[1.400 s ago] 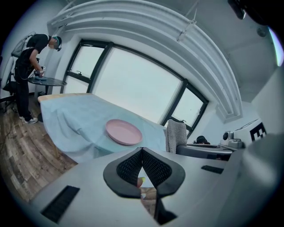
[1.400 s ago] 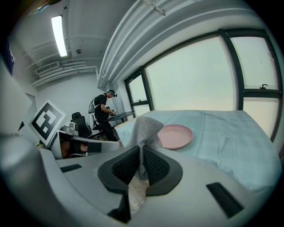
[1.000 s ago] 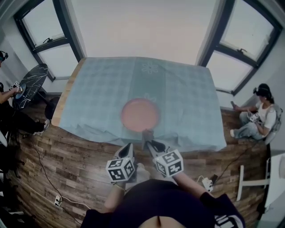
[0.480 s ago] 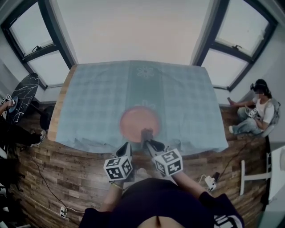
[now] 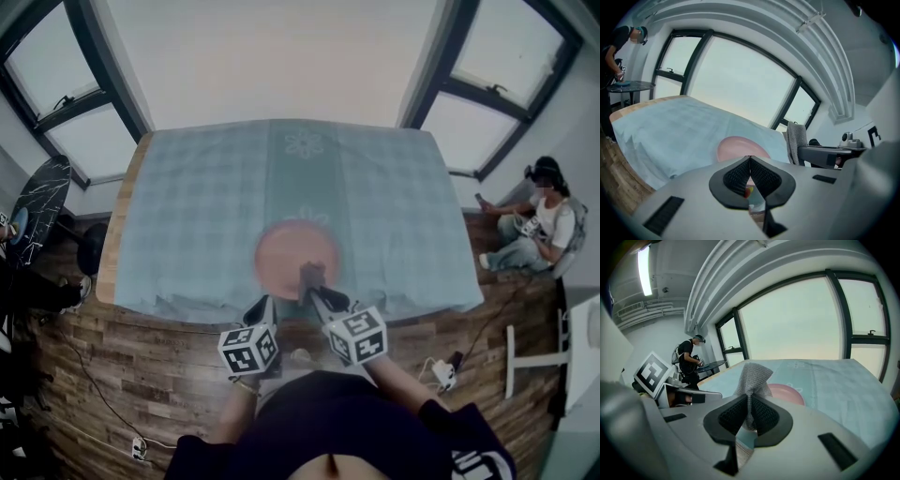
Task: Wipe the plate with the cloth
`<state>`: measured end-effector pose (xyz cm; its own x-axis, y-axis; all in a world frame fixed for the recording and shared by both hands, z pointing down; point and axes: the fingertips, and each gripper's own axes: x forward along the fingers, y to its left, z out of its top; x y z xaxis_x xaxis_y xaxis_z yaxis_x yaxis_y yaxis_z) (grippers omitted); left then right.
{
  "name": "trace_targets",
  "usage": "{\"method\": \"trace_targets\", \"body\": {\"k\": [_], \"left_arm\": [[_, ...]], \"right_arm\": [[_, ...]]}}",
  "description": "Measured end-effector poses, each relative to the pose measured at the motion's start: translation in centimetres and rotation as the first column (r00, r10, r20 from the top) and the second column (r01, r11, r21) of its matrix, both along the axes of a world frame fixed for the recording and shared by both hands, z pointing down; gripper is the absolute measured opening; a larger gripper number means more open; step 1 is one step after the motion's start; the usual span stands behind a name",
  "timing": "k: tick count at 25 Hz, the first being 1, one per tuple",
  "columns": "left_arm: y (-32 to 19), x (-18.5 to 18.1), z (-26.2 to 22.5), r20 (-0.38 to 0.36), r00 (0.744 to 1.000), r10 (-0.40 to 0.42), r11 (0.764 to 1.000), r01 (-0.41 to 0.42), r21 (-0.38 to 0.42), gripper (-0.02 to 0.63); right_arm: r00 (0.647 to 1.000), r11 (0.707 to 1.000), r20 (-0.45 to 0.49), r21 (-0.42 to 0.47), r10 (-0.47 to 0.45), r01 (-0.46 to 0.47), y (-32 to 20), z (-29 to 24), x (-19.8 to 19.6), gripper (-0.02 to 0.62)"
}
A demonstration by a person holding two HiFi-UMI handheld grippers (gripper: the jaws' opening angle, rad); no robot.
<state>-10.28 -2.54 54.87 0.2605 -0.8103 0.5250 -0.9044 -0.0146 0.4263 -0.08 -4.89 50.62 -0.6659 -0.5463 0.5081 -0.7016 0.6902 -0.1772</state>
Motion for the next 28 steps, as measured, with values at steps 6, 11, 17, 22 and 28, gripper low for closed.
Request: {"method": "trace_targets", "body": {"k": [6, 11, 17, 22, 28], "left_arm": [[-0.5, -0.6, 0.7, -0.016, 1.000, -0.018, 1.000, 0.018, -0.011, 0.014], [-1.7, -1.1, 1.2, -0.015, 0.999, -0.044, 0.999, 0.044, -0.018, 0.014], [-3.6, -2.0, 2.0, 0.013, 0.997, -0.073, 0.997, 0.074, -0.032, 0.014], [-4.8, -3.0, 3.4, 0.044, 0.995, -0.090, 0.993, 0.093, -0.066, 0.014], [-6.2, -4.1, 5.3, 0.075, 0.991, -0.110, 0.987, 0.118, -0.109, 0.015]], "right_arm": [[1.000, 1.000, -0.021, 0.007, -0.009, 0.009, -0.6, 0.0, -0.3, 0.032], [0.999, 0.999, -0.029, 0.021, -0.028, 0.029, -2.1, -0.1, -0.6, 0.032], [0.997, 0.997, -0.045, 0.045, -0.067, 0.069, -5.1, 0.3, -1.8, 0.032], [0.995, 0.996, -0.057, 0.037, -0.082, 0.084, -7.4, 1.3, -2.7, 0.032], [0.991, 0.995, -0.087, -0.005, -0.099, 0.099, -9.4, 3.0, -3.4, 0.032]]}}
